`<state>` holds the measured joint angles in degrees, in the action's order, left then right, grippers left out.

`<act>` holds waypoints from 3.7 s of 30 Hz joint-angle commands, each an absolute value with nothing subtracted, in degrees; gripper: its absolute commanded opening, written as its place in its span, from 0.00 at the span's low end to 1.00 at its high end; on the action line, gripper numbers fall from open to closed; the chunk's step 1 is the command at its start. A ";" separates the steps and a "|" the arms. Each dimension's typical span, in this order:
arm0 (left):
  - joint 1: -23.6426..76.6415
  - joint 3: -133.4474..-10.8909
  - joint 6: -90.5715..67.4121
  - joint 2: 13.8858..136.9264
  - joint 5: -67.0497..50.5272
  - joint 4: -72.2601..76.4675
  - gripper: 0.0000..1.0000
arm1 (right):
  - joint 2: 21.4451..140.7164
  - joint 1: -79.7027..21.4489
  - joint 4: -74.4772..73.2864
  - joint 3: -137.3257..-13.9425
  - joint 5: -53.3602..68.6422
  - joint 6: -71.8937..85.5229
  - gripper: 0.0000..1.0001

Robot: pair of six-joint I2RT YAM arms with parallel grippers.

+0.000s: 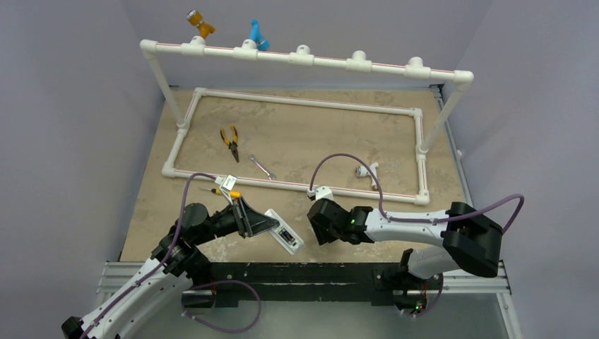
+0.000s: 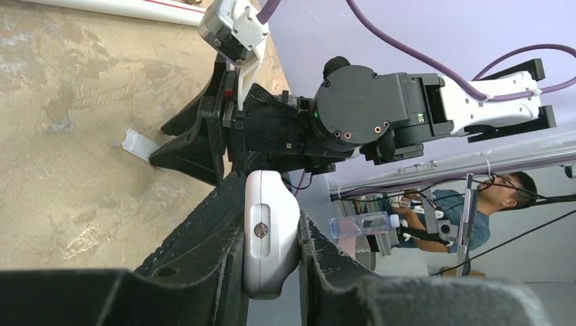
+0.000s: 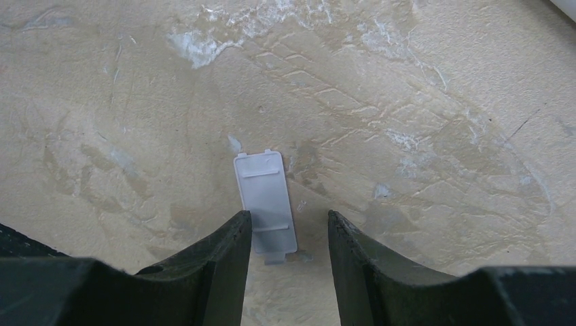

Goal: Load the batteries into the remote control

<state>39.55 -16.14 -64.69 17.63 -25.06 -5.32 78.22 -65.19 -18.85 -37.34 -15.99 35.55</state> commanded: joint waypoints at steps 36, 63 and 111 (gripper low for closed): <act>39.73 -15.91 -63.81 16.38 -24.96 -3.52 0.00 | 89.06 -73.38 -28.16 -41.90 -22.29 37.06 0.43; 39.75 -15.92 -63.94 16.33 -25.05 -3.76 0.00 | 86.38 -74.80 -16.89 -33.19 -14.08 43.05 0.44; 39.73 -15.77 -63.98 15.74 -24.79 -4.18 0.00 | 81.05 -74.62 -25.38 -33.98 -14.51 44.61 0.33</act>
